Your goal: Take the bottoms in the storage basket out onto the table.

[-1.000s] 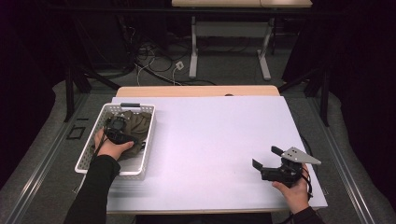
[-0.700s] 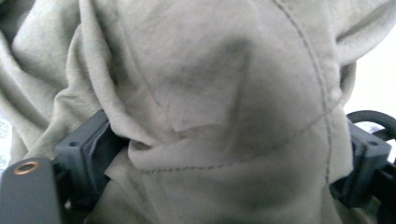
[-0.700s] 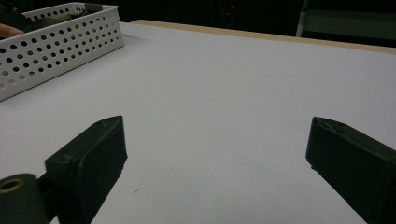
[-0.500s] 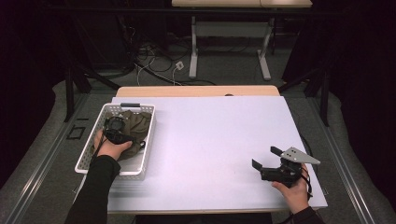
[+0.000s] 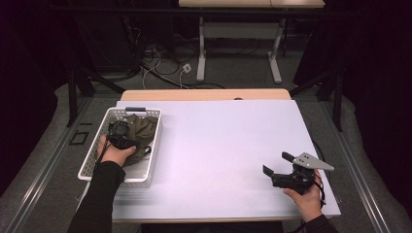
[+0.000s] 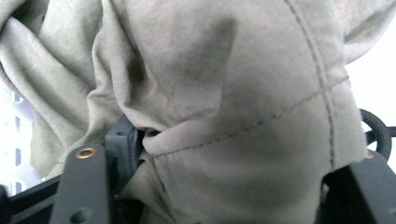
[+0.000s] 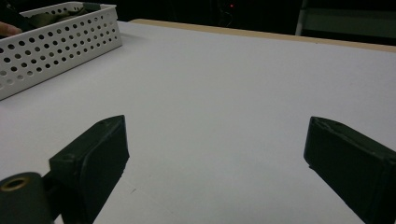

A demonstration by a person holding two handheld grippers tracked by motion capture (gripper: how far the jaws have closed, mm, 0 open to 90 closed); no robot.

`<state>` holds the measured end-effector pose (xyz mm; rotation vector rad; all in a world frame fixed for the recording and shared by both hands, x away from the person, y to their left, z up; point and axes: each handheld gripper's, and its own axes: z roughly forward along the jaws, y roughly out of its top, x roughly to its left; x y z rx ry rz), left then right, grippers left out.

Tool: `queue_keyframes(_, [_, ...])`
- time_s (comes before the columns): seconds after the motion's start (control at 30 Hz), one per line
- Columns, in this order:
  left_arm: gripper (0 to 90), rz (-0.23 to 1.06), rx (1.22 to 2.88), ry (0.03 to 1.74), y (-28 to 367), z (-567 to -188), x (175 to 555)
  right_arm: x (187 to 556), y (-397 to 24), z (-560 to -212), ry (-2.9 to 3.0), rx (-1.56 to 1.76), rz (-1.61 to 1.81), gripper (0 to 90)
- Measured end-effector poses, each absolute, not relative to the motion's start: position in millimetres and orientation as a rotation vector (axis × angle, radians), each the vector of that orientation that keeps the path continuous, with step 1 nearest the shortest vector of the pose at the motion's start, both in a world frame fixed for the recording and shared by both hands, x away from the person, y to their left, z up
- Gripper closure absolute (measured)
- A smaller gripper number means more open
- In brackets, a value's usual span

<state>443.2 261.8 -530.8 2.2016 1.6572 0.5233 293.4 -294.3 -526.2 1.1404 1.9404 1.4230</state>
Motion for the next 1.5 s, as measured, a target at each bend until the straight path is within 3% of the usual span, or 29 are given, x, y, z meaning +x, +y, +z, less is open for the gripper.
queue_keyframes(0.83, [62.7, 0.581, 2.186, 1.616, 257, -520, 438, 294, -295, -526, 1.939, 1.145, 1.419, 6.5])
queue_keyframes(1.5, [71.2, 0.611, 2.108, 1.606, 267, -507, 433, 294, -295, -526, 1.931, 1.154, 1.416, 6.7])
